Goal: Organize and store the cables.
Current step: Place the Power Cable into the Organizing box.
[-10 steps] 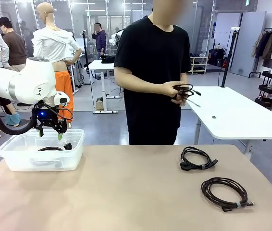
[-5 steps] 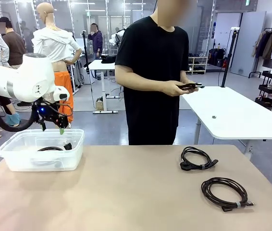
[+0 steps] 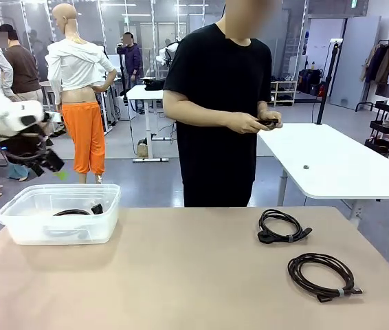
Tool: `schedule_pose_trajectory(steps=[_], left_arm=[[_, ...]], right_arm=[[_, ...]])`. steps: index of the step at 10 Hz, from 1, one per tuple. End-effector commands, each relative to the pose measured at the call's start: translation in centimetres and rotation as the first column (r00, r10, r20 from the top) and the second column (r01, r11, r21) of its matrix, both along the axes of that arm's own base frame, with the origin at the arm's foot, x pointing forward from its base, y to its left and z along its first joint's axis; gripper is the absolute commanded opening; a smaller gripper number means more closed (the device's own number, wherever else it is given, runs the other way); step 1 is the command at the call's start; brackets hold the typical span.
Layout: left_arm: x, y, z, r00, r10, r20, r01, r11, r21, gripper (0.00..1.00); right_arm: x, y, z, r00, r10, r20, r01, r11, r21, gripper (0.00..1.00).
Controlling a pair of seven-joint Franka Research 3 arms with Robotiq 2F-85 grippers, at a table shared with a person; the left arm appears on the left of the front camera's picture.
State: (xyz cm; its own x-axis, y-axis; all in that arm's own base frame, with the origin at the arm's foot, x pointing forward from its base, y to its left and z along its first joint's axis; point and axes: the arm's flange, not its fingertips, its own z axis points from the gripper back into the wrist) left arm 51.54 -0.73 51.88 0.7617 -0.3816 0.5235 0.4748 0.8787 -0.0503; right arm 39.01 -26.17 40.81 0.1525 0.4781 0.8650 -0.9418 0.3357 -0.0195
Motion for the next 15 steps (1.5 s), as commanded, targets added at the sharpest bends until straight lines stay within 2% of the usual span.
schedule_pose_trajectory(steps=[1,2,3,4,6,7,8,14,15], left_arm=[[-6.0,4.3,-0.7,0.981,-0.193,-0.032,0.190,0.980,-0.065,0.91],[-8.0,6.8,-1.0,0.965,-0.262,-0.020,0.258,0.958,-0.126,0.91],[-9.9,9.5,-1.5,0.958,-0.282,0.057,0.287,0.950,-0.123,0.91],[-11.6,11.1,-2.3,0.926,-0.347,0.148,0.365,0.923,-0.122,0.91],[-14.0,12.2,-4.2,0.893,-0.376,0.245,0.403,0.912,-0.069,0.91],[-14.3,12.4,-4.3,0.898,-0.346,0.272,0.380,0.921,-0.082,0.91],[-13.6,12.9,-3.1,0.915,-0.363,0.177,0.381,0.921,-0.079,0.91],[-13.6,12.9,-3.1,0.915,-0.363,0.177,0.381,0.921,-0.079,0.91],[-13.6,12.9,-3.1,0.915,-0.363,0.177,0.381,0.921,-0.079,0.91]], right_arm=[[-0.4,0.1,0.1,1.000,0.010,-0.002,-0.010,1.000,-0.009,1.00],[-0.4,0.1,0.1,1.000,0.010,-0.002,-0.010,1.000,-0.009,1.00],[-0.4,0.1,0.1,1.000,0.010,-0.002,-0.010,1.000,-0.009,1.00],[-0.4,0.1,0.1,1.000,0.010,-0.002,-0.010,1.000,-0.009,1.00],[-0.4,0.1,0.1,1.000,0.010,-0.002,-0.010,1.000,-0.009,1.00],[-0.4,0.1,0.1,1.000,0.010,-0.002,-0.010,1.000,-0.009,1.00],[-0.4,0.1,0.1,1.000,0.010,-0.002,-0.010,1.000,-0.009,1.00],[0.0,0.0,0.0,1.000,0.000,0.000,0.000,1.000,0.000,1.00],[1.3,2.6,2.2,0.999,0.041,0.008,-0.039,0.992,-0.118,1.00]])
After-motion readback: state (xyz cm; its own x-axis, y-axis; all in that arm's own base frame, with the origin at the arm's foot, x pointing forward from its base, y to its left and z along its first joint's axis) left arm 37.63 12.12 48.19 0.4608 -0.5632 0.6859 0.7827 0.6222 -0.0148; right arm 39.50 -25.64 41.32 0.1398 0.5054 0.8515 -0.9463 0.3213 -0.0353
